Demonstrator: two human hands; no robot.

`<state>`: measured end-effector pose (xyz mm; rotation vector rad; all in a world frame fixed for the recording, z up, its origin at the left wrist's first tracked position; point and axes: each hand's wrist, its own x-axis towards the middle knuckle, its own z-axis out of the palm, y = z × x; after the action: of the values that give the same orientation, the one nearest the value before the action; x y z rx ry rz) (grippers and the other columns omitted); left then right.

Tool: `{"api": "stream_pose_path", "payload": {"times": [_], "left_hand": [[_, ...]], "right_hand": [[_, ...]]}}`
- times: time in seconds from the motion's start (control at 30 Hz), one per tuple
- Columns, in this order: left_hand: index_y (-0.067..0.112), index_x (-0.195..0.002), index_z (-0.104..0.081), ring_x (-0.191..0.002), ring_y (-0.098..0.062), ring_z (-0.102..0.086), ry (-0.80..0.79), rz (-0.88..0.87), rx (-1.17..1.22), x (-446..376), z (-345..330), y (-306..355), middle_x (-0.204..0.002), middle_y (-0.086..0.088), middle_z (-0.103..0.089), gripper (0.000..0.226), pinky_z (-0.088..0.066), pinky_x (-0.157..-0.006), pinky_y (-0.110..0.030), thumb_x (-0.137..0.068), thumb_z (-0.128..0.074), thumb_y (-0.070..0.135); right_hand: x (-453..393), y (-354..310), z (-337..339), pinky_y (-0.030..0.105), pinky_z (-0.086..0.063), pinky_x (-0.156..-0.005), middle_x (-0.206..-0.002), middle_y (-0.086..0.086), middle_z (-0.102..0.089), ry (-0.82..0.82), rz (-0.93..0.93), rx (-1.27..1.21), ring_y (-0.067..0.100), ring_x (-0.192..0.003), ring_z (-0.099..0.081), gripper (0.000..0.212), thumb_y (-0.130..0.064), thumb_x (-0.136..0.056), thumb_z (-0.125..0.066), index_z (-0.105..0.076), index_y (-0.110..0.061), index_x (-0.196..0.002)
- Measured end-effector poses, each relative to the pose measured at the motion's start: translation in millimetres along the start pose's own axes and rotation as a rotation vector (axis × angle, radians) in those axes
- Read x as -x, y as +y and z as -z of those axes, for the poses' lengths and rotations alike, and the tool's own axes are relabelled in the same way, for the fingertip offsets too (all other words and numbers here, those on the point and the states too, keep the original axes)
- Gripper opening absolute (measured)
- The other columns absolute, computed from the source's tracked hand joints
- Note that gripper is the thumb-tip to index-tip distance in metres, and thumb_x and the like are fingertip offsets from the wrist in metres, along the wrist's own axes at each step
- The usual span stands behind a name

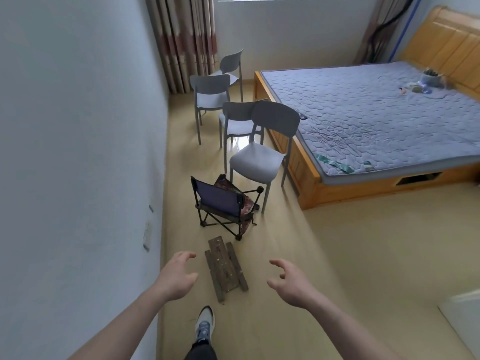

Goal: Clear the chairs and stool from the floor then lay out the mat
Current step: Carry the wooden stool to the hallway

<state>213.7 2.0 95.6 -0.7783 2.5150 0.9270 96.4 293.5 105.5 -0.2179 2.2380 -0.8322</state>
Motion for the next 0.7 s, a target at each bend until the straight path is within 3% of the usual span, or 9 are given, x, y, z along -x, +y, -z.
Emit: {"api": "stream_pose_path", "payload": {"times": [0.13,0.27,0.4,0.43,0.53,0.63,0.7], "left_hand": [[0.025,-0.148,-0.041,-0.137,-0.016,-0.044,-0.085,-0.024,-0.052,-67,29,-3,-0.156,0.006,-0.035,0.06,-0.042,-0.11,-0.03,-0.092,-0.06,0.021],[0.025,-0.147,-0.043,-0.135,-0.017,-0.046,-0.162,-0.06,-0.144,-132,48,-3,-0.156,0.005,-0.036,0.058,-0.045,-0.107,-0.03,-0.091,-0.059,0.02],[0.023,-0.146,-0.045,-0.125,-0.018,-0.054,-0.253,-0.038,-0.218,-186,56,4,-0.154,0.0,-0.038,0.057,-0.049,-0.089,-0.024,-0.091,-0.056,0.018],[0.022,-0.146,-0.045,-0.123,-0.019,-0.054,-0.268,-0.027,-0.229,-196,57,4,-0.153,-0.001,-0.038,0.056,-0.048,-0.085,-0.023,-0.09,-0.055,0.018],[0.02,-0.145,-0.046,-0.123,-0.021,-0.055,-0.31,0.022,-0.266,-227,56,6,-0.152,-0.003,-0.039,0.057,-0.049,-0.085,-0.024,-0.089,-0.052,0.018],[0.018,-0.145,-0.046,-0.125,-0.023,-0.054,-0.326,0.084,-0.294,-244,56,6,-0.151,-0.004,-0.039,0.057,-0.05,-0.094,-0.028,-0.088,-0.052,0.02],[0.018,-0.145,-0.046,-0.123,-0.022,-0.054,-0.326,0.1,-0.314,-256,53,6,-0.15,-0.004,-0.039,0.057,-0.051,-0.094,-0.029,-0.088,-0.051,0.02]], "right_hand": [[-44,-30,-14,0.03,-0.053,-0.093,-0.146,0.0,-0.05,0.018,-0.112,-0.068,0.014,-0.112,-0.057,0.057,-0.033,-0.092,-0.067,-0.047,-0.034,-0.146],[-72,-49,-23,0.023,-0.051,-0.083,-0.151,-0.003,-0.046,0.05,-0.171,-0.126,0.013,-0.113,-0.055,0.056,-0.031,-0.096,-0.065,-0.045,-0.031,-0.148],[-91,-54,-20,0.013,-0.046,-0.067,-0.154,-0.004,-0.043,0.042,-0.228,-0.149,0.008,-0.102,-0.062,0.058,-0.03,-0.098,-0.062,-0.041,-0.029,-0.152],[-95,-55,-17,0.013,-0.048,-0.066,-0.154,-0.004,-0.042,0.045,-0.235,-0.148,0.009,-0.105,-0.064,0.058,-0.03,-0.098,-0.062,-0.04,-0.028,-0.152],[-117,-50,-9,0.022,-0.052,-0.084,-0.157,-0.004,-0.04,0.04,-0.268,-0.15,0.012,-0.111,-0.06,0.059,-0.031,-0.097,-0.062,-0.04,-0.027,-0.152],[-140,-46,-1,0.015,-0.048,-0.069,-0.158,-0.003,-0.04,0.008,-0.282,-0.149,0.007,-0.099,-0.058,0.059,-0.028,-0.098,-0.061,-0.04,-0.025,-0.152],[-161,-43,0,0.018,-0.05,-0.077,-0.157,-0.002,-0.041,-0.006,-0.291,-0.165,0.011,-0.106,-0.061,0.058,-0.026,-0.098,-0.061,-0.041,-0.024,-0.153]]}}
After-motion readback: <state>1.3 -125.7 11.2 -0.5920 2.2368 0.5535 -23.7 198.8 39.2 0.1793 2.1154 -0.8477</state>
